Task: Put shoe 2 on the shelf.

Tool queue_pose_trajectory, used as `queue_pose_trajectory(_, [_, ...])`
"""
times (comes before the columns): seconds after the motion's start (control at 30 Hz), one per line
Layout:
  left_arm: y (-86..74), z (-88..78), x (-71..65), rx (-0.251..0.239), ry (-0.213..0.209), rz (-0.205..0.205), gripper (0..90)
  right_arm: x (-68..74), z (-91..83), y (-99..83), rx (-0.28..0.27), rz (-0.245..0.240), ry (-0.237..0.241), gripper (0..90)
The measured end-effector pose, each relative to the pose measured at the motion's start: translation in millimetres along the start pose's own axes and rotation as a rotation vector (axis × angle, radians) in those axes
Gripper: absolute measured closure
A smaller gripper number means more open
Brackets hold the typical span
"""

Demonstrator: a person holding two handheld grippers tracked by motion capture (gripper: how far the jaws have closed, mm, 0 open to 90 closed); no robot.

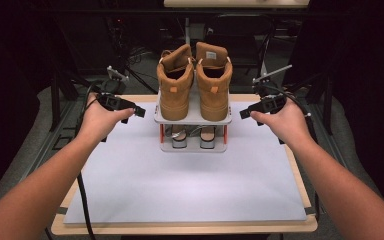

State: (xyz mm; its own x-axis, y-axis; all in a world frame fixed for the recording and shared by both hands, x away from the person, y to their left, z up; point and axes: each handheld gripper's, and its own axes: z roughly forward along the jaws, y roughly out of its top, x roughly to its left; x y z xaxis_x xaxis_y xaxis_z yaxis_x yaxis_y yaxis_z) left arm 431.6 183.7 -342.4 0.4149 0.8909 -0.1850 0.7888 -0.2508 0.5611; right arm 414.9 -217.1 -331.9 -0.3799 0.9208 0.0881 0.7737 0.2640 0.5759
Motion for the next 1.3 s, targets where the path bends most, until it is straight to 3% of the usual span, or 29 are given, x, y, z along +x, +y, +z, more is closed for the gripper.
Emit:
queue_pose_trajectory(0.27, [-22.8,16.6,-14.7,0.002,-0.033,0.06,44.0,10.9,16.1,-24.3,-0.006,-0.051,0.021,47.9])
queue_pose_trajectory(0.53, [-48.0,33.3,-22.0,-0.001,-0.075,0.077,44.1,17.0,32.8,-51.3,0.014,-0.091,0.021,47.9])
queue_pose_trajectory(0.67, [-59.7,41.1,-21.5,0.008,-0.1,0.083,44.0,20.4,39.2,-62.9,0.027,-0.096,0.041,48.7])
queue_pose_trajectory(0.73, [-66.8,46.5,-21.1,0.013,-0.101,0.086,43.9,24.7,41.4,-67.8,0.051,-0.128,0.02,49.4])
queue_pose_trajectory(0.83, [-77.2,53.7,-19.9,0.024,-0.107,0.094,44.0,33.1,44.5,-74.3,0.032,-0.153,0.026,50.8])
queue_pose_trajectory(0.97, [-88.8,61.6,-17.5,0.028,-0.112,0.083,44.0,43.0,51.0,-83.1,0.048,-0.197,0.024,51.7])
queue_pose_trajectory(1.0, [-92.2,63.7,-16.7,0.035,-0.118,0.08,44.0,43.7,53.1,-85.6,0.035,-0.19,0.035,51.8])
queue_pose_trajectory(1.03, [-94.8,65.2,-16.3,0.038,-0.122,0.082,43.9,44.9,57.0,-88.4,0.056,-0.184,0.042,52.6])
queue_pose_trajectory(1.17, [-104.9,71.1,-17.8,0.043,-0.122,0.1,43.9,47.6,67.5,-94.3,0.105,-0.218,0.013,53.3])
queue_pose_trajectory(1.3, [-115.4,78.4,-18.0,0.039,-0.135,0.101,43.6,54.0,77.9,-102.9,0.081,-0.219,0.039,53.0])
